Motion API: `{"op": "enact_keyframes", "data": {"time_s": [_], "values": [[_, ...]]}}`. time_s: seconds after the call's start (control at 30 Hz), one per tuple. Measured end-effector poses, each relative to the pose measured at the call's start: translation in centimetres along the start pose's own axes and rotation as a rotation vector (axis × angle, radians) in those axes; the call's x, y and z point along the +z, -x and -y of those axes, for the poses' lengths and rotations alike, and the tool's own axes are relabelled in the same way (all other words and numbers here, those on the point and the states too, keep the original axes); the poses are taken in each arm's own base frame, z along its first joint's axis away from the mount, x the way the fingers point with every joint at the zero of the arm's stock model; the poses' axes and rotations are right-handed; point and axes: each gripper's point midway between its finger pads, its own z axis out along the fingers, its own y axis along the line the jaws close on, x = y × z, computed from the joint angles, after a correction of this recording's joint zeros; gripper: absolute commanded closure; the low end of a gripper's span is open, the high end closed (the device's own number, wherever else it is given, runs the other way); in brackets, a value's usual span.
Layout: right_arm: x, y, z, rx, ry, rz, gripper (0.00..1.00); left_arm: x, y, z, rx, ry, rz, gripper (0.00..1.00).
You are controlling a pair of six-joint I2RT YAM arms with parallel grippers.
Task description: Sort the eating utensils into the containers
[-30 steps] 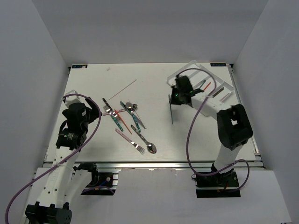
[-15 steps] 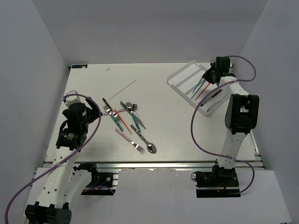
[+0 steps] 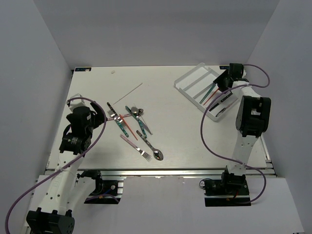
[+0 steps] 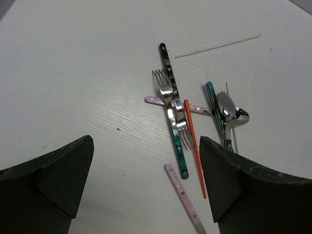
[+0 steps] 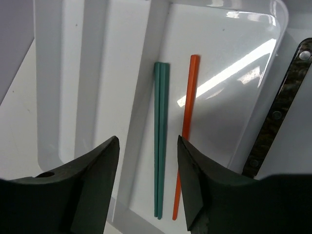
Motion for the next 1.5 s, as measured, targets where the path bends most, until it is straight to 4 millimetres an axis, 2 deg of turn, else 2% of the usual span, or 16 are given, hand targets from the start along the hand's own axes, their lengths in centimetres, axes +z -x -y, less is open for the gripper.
{"op": "enact_keyframes", "data": {"time_s": [0.03, 0.17, 0.23, 0.3, 0.37, 0.47, 0.5, 0.53, 0.57, 0.6, 0.67, 0.73, 0.87, 1.1, 1.23, 1.5], "values": [[-0.4, -0.2, -0.4, -0.009, 0.006, 0.0, 0.36, 0.0, 0.0, 0.0, 0.0, 0.0, 0.0, 0.02], [-3.2, 0.1, -2.5, -0.058, 0.044, 0.03, 0.37, 0.0, 0.0, 0.0, 0.0, 0.0, 0.0, 0.02], [-5.8, -0.1, -4.4, -0.118, 0.085, 0.064, 0.37, 0.0, 0.0, 0.0, 0.0, 0.0, 0.0, 0.02], [-8.6, -1.6, -7.6, -0.228, 0.133, 0.104, 0.37, 0.0, 0.0, 0.0, 0.0, 0.0, 0.0, 0.02], [-11.3, -5.4, -12.4, -0.374, 0.227, 0.122, 0.38, 0.0, 0.0, 0.0, 0.0, 0.0, 0.0, 0.02], [-14.6, -15.1, -19.5, -0.591, 0.413, 0.063, 0.4, 0.0, 0.0, 0.0, 0.0, 0.0, 0.0, 0.02], [-15.5, -19.5, -21.0, -0.668, 0.468, 0.015, 0.44, 0.0, 0.0, 0.0, 0.0, 0.0, 0.0, 0.02], [-15.8, -22.6, -21.6, -0.723, 0.493, -0.02, 0.46, 0.0, 0.0, 0.0, 0.0, 0.0, 0.0, 0.02], [-15.8, -24.8, -21.6, -0.765, 0.502, -0.049, 0.49, 0.0, 0.0, 0.0, 0.0, 0.0, 0.0, 0.02], [-15.4, -28.0, -21.5, -0.818, 0.505, -0.097, 0.51, 0.0, 0.0, 0.0, 0.0, -0.001, 0.001, 0.02], [-13.9, -31.7, -20.3, -0.895, 0.471, -0.163, 0.54, -0.1, 0.0, 0.0, 0.0, -0.002, 0.001, 0.02], [-12.6, -34.3, -18.7, -0.964, 0.425, -0.207, 0.62, -0.1, 0.0, 0.0, 0.0, -0.002, 0.002, 0.02], [-12.2, -38.0, -16.3, -1.084, 0.366, -0.265, 0.63, -0.1, 0.1, 0.1, -0.001, -0.005, 0.005, 0.02], [-13.6, -41.2, -17.8, -1.156, 0.412, -0.269, 0.63, -0.2, 0.1, 0.1, -0.002, -0.006, 0.006, 0.02], [-13.8, -41.4, -18.1, -1.158, 0.418, -0.267, 0.63, -0.2, 0.1, 0.1, -0.002, -0.006, 0.007, 0.02], [-12.5, -41.8, -17.9, -1.179, 0.393, -0.263, 0.65, -0.2, 0.1, 0.1, -0.001, -0.008, 0.006, 0.02]]}}
